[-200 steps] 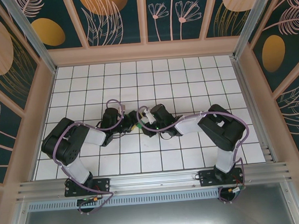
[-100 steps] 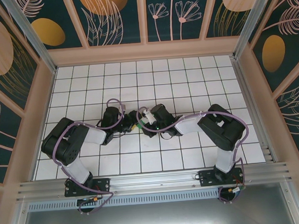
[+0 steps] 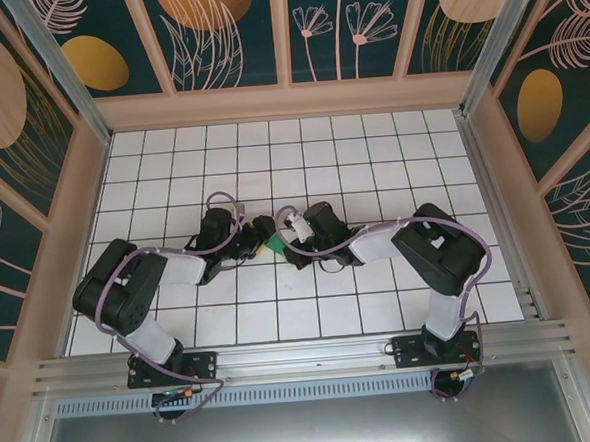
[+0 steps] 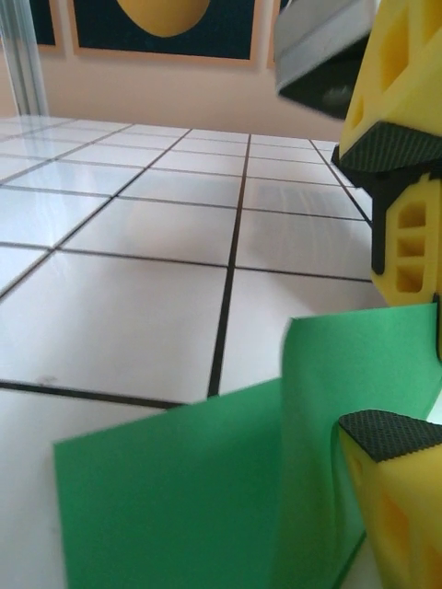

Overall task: Fold a paper plane with a square sheet of paper (pick it up from the middle)
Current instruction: Fold the wing for the fifth time at the center of the table.

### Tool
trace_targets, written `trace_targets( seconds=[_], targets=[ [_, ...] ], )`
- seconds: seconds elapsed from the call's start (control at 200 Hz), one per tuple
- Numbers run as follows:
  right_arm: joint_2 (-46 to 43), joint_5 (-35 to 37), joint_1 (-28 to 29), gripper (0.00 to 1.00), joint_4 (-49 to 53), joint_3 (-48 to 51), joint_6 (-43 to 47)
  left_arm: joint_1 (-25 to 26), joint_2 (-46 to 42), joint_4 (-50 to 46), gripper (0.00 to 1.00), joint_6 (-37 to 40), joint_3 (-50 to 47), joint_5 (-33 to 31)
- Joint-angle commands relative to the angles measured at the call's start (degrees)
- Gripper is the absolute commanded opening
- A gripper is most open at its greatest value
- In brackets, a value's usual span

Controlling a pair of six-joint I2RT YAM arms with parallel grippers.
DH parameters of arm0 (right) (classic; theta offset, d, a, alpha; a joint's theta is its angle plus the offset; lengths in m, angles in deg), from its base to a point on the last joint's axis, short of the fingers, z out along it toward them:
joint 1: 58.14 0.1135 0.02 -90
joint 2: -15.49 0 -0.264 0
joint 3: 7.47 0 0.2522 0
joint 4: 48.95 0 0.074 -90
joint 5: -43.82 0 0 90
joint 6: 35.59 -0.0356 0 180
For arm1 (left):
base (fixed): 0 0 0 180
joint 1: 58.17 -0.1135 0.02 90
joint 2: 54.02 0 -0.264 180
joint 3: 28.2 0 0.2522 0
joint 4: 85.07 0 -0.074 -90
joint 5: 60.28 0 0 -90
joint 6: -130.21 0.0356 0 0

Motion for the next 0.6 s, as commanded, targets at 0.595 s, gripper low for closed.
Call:
trace_targets(
  seconds=[0.595],
  targets=[
    [4.8, -13.0, -4.4, 0.0, -3.3, -0.1, -12.8, 1.7, 0.8, 13.2, 0.7, 0.5, -4.9, 4.2]
  ],
)
